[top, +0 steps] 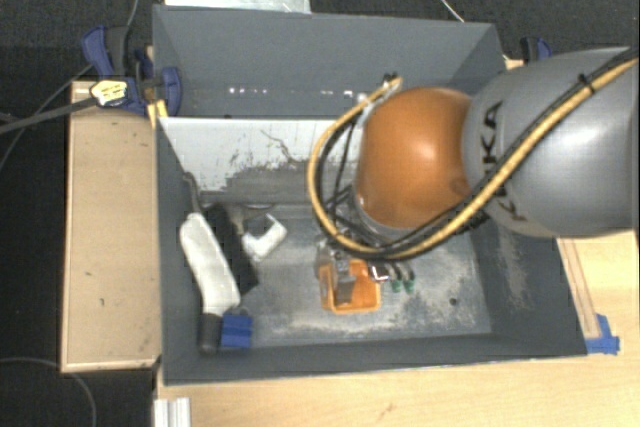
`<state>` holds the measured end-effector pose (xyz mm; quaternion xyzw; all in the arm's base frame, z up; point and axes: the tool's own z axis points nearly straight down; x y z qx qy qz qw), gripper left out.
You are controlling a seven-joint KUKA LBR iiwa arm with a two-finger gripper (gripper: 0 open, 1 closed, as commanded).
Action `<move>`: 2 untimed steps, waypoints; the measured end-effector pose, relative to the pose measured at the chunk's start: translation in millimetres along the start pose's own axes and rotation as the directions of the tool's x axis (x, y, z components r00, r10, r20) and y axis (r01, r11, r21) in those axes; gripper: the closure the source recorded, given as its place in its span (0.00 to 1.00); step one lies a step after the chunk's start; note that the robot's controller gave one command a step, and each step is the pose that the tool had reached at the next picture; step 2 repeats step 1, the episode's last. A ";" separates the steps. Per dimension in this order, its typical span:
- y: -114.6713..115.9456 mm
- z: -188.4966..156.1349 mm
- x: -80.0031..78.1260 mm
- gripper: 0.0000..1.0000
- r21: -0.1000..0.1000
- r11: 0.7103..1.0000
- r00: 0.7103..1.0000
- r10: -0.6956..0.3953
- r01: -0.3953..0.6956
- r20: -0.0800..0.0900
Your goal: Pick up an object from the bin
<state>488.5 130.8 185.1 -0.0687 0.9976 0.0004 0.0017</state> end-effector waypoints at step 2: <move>-1.7 -54.7 -4.5 1.00 -0.001 1.000 1.000 0.000 0.000 0.007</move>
Offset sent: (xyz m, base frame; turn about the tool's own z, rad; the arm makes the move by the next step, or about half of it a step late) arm 0.0038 -0.0121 0.0200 -0.0328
